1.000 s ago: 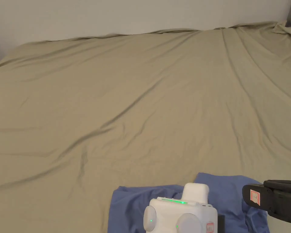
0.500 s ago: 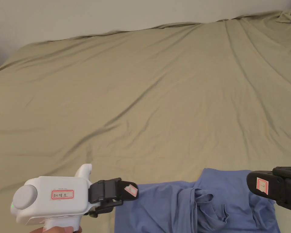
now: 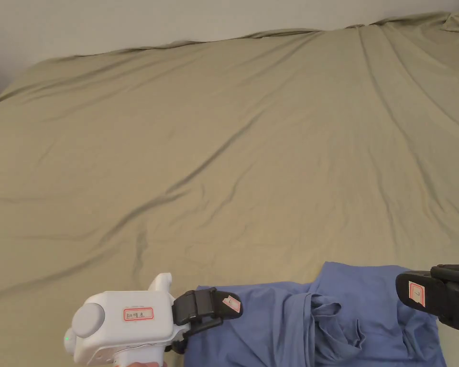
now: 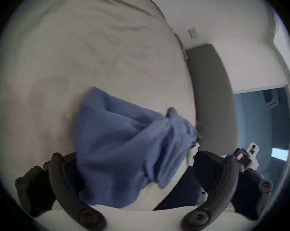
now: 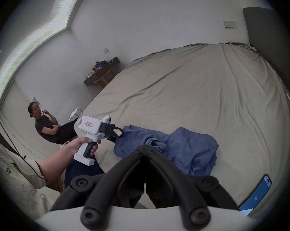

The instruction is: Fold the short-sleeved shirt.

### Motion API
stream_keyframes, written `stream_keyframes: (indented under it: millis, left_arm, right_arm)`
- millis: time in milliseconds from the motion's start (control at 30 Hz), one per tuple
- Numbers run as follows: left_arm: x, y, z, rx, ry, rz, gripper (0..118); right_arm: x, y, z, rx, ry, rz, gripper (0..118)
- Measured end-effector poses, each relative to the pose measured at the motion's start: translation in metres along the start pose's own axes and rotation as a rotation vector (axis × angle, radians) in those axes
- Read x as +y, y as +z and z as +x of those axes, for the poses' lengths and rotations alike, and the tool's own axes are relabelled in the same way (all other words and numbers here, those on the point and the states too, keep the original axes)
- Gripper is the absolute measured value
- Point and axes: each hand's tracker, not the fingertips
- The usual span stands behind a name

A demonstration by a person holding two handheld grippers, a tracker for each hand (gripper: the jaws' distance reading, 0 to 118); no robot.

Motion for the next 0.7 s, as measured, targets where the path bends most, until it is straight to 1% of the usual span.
stream_keyframes:
  millis: [33,67,133,167,200,233,267,300,367,467,567,600,667,700]
  left_arm:
    - [-0.001,-0.005,0.001,0.040,-0.024,0.001,118]
    - [-0.004,-0.009,0.003,0.110,-0.072,0.001,118]
    - [-0.008,-0.011,0.008,0.107,-0.078,-0.014,117]
    - [-0.009,-0.008,0.012,0.106,-0.067,-0.007,88]
    - [-0.010,-0.004,0.015,0.134,-0.078,0.006,25]
    - [-0.010,0.003,0.019,0.186,-0.112,0.035,11]
    - [-0.011,0.006,0.018,0.226,-0.121,0.066,11]
    - [-0.013,0.009,0.013,0.148,-0.057,0.069,11]
    - [-0.016,0.012,0.011,-0.004,0.094,0.039,11]
    - [-0.021,0.018,0.016,-0.077,0.104,0.079,11]
    - [-0.021,0.037,0.019,-0.153,0.151,0.113,11]
    - [-0.019,0.044,0.018,-0.161,0.139,0.123,11]
    - [-0.015,0.062,0.019,-0.126,0.125,0.125,11]
    - [-0.011,0.074,0.017,-0.073,0.112,0.133,11]
  right_arm:
    - [0.000,-0.001,0.001,-0.004,-0.002,-0.001,3]
    - [0.000,-0.001,0.001,-0.016,-0.003,-0.002,3]
    - [0.000,-0.002,0.000,-0.102,0.008,-0.020,3]
    - [0.000,-0.001,0.000,-0.151,0.019,-0.029,3]
    - [-0.001,0.000,0.000,-0.204,0.031,-0.026,3]
    - [-0.001,0.002,-0.001,-0.252,0.035,-0.017,3]
    - [-0.002,0.003,-0.002,-0.290,0.040,-0.013,3]
    - [-0.002,0.005,-0.003,-0.315,0.049,-0.005,3]
    - [-0.003,0.008,-0.003,-0.317,0.039,0.013,3]
    - [-0.002,0.014,0.005,-0.273,-0.040,0.054,3]
    - [0.001,0.019,0.009,-0.287,-0.064,0.066,3]
    - [0.001,0.021,0.010,-0.300,-0.066,0.071,3]
    - [0.002,0.024,0.011,-0.317,-0.066,0.076,3]
    - [0.002,0.025,0.011,-0.323,-0.067,0.079,3]
